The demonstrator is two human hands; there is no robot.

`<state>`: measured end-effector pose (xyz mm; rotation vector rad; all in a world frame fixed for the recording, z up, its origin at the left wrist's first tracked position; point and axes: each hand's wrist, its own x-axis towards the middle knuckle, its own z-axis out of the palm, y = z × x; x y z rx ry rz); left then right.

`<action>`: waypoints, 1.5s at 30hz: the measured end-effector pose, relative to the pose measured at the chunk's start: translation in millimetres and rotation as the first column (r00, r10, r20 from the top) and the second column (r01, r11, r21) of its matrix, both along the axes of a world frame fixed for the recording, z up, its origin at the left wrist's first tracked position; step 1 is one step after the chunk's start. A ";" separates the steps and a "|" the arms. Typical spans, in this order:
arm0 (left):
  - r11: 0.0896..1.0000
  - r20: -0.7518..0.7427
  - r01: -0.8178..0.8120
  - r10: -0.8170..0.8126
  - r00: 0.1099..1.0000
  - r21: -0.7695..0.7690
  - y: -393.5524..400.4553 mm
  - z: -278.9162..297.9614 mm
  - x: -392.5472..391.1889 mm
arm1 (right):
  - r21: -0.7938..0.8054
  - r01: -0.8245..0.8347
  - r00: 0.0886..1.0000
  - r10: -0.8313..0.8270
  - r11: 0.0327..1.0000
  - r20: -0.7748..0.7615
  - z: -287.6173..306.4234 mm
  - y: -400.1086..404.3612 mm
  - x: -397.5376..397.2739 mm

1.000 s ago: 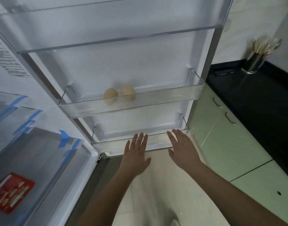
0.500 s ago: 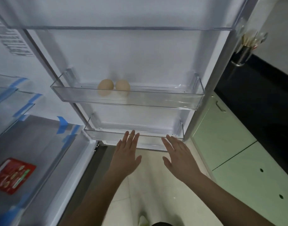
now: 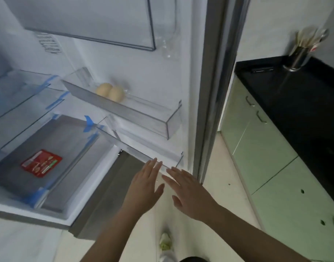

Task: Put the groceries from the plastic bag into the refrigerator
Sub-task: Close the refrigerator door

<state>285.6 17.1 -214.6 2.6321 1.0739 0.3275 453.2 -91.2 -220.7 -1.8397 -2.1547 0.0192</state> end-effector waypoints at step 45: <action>0.897 0.451 -0.348 0.438 0.778 -0.272 -109.5 52.0 -238.8 | -0.035 -0.149 0.517 0.048 0.988 -0.855 64.9 -6.7 -250.3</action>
